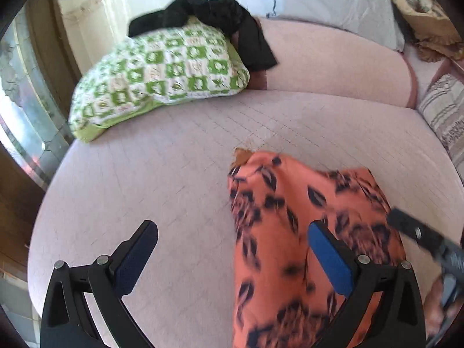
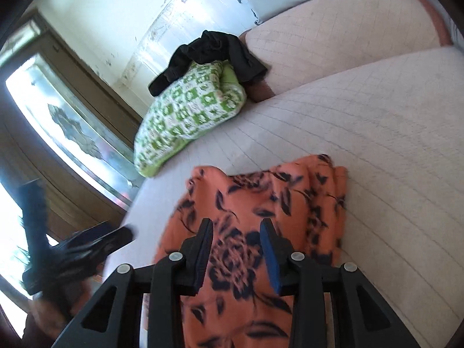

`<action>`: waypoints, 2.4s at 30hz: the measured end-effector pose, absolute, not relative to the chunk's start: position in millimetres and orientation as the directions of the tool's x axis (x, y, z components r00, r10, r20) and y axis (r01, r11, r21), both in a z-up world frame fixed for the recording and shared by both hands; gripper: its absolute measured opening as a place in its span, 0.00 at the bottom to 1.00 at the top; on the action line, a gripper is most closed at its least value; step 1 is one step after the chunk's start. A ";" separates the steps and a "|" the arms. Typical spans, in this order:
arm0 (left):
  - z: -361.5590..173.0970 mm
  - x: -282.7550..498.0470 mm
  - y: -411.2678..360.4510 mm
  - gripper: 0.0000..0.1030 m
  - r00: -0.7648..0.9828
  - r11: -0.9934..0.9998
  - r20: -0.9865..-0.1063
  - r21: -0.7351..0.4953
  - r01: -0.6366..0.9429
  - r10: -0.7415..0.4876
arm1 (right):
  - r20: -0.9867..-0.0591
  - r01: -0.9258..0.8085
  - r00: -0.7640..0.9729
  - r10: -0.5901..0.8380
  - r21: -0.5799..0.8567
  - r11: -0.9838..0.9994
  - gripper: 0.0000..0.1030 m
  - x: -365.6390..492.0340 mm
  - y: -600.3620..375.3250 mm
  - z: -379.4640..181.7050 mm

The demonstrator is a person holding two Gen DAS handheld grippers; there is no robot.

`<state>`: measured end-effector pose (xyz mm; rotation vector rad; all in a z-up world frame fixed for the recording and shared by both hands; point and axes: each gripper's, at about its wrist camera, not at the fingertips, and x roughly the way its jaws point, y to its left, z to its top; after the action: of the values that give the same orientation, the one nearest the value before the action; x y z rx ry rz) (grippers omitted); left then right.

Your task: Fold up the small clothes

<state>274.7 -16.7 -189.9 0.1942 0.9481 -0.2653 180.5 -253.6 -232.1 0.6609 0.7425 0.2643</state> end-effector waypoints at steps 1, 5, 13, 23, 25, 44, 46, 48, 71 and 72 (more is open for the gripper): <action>-195.9 287.9 -23.1 1.00 0.534 0.951 -0.834 0.037 0.308 -0.140 | -0.528 0.002 0.713 0.461 0.659 0.752 0.36 185.3 -255.7 -234.8; -224.0 321.6 -41.2 1.00 0.479 0.959 -0.872 0.040 0.280 -0.104 | -0.556 0.057 0.672 0.490 0.698 0.713 0.36 201.8 -264.6 -252.4; -282.5 345.8 -41.1 1.00 0.369 0.979 -0.926 -0.008 0.201 -0.083 | -0.608 0.084 0.603 0.517 0.693 0.716 0.37 218.4 -261.9 -266.0; -205.4 257.6 -30.2 1.00 0.614 0.964 -0.788 0.135 0.229 -0.035 | -0.575 -0.004 0.685 0.447 0.611 0.792 0.45 182.8 -249.0 -236.9; -182.8 231.4 -28.5 1.00 0.669 0.959 -0.743 0.162 0.231 -0.035 | -0.559 -0.016 0.705 0.436 0.603 0.798 0.59 166.0 -248.1 -225.2; -53.0 79.0 1.9 1.00 0.872 0.977 -0.486 0.150 0.151 -0.060 | -0.468 0.084 0.875 0.122 0.395 0.915 0.71 -6.3 -234.5 -104.0; -41.7 66.7 5.4 1.00 0.884 0.978 -0.461 0.142 0.156 -0.074 | -0.458 0.089 0.883 0.103 0.379 0.921 0.71 -13.3 -231.3 -89.4; -31.4 57.1 10.9 1.00 0.890 0.979 -0.447 0.124 0.162 -0.091 | -0.452 0.093 0.888 0.082 0.351 0.932 0.71 -19.6 -224.2 -72.6; 40.7 -4.9 78.5 1.00 0.946 0.993 -0.313 0.051 0.109 -0.088 | -0.455 0.100 0.889 -0.038 0.111 0.989 0.71 -52.1 -142.7 21.3; 42.1 -5.9 80.1 1.00 0.946 0.993 -0.313 0.049 0.110 -0.090 | -0.463 0.106 0.885 -0.049 0.097 0.990 0.71 -51.2 -138.8 22.5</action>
<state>-5.9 80.1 42.1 0.0658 0.3156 -0.1019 -51.2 -138.8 22.5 0.1209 0.4781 -0.0806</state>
